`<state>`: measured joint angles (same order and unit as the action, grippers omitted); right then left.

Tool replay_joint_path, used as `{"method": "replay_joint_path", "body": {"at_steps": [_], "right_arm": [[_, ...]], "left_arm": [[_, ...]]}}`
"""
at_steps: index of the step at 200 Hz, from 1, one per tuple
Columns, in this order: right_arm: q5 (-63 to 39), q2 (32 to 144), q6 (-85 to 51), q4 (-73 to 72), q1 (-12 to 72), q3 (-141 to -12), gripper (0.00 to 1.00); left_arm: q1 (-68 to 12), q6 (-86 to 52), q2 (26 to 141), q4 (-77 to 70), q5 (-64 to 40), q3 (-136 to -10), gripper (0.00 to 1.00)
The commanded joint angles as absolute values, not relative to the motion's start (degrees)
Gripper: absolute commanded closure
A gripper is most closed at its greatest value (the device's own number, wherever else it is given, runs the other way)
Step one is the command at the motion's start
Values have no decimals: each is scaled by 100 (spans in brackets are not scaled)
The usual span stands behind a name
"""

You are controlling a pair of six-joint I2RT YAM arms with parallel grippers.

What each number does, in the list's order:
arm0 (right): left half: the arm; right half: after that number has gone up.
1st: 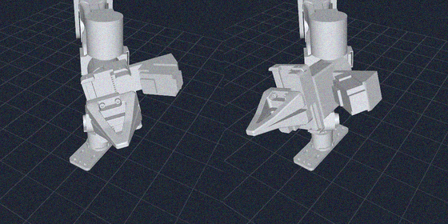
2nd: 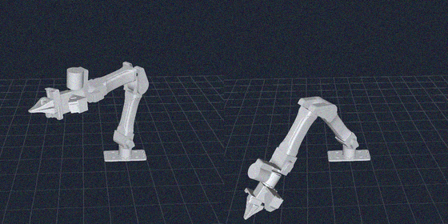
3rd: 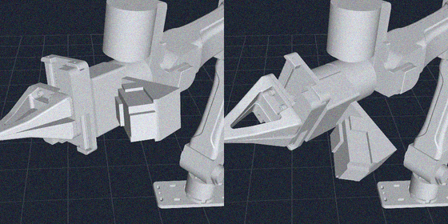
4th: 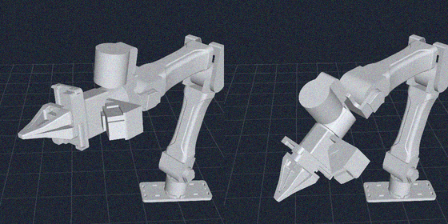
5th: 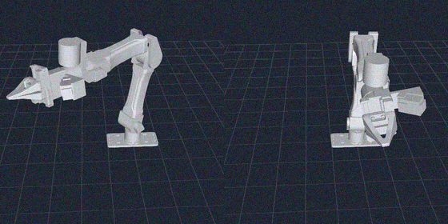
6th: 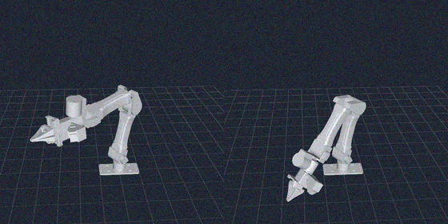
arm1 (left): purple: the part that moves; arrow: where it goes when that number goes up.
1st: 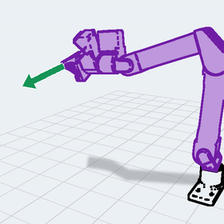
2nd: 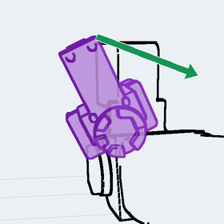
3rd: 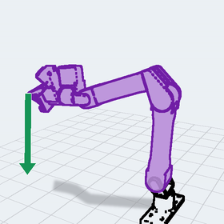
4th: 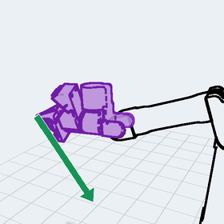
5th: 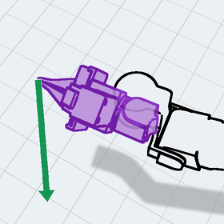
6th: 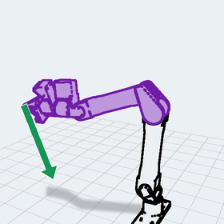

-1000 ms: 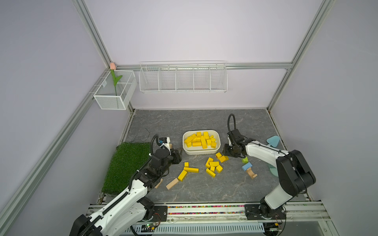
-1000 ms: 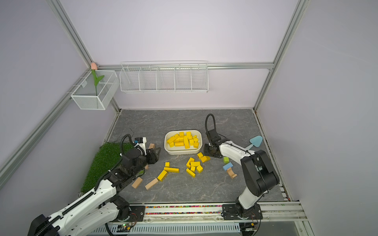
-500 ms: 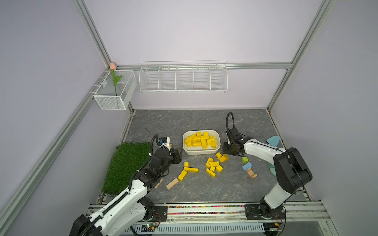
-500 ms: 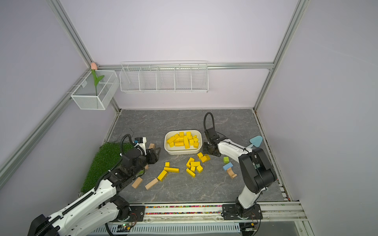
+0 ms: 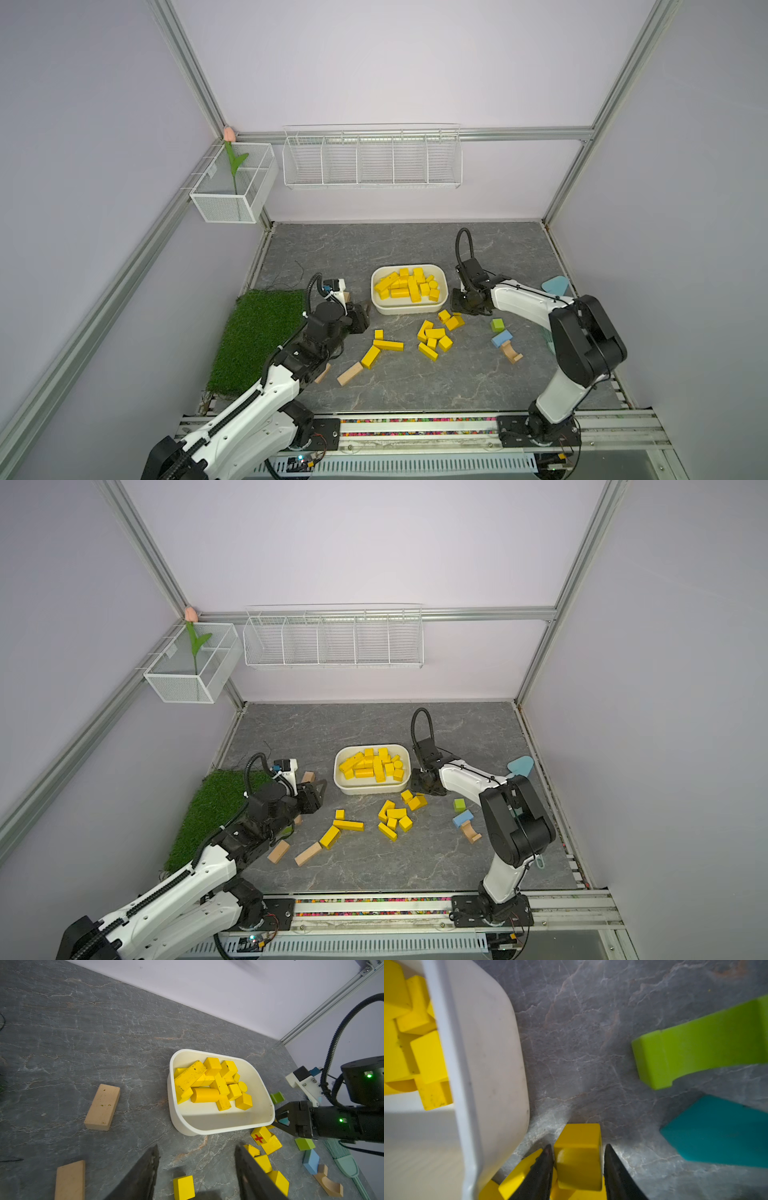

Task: Pick out the yellow building blocks
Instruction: Pick up the building block from the center of the board.

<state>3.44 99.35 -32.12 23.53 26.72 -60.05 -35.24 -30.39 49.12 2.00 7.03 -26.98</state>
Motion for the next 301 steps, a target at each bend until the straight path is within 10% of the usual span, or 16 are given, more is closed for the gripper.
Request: {"method": "replay_joint_path", "body": {"at_steps": [1, 162, 301], "right_arm": [[456, 10045, -3243, 2596, 2698, -6167, 58], [1046, 8679, -3319, 2302, 2861, -5456, 70], [952, 9525, -3128, 3199, 3428, -7567, 71]], "left_arm": [[-3488, -3113, 4883, 132, 680, -2628, 40], [-3462, -3129, 4744, 127, 691, -2549, 38], [-3396, -3168, 4643, 79, 642, -2481, 37]]}}
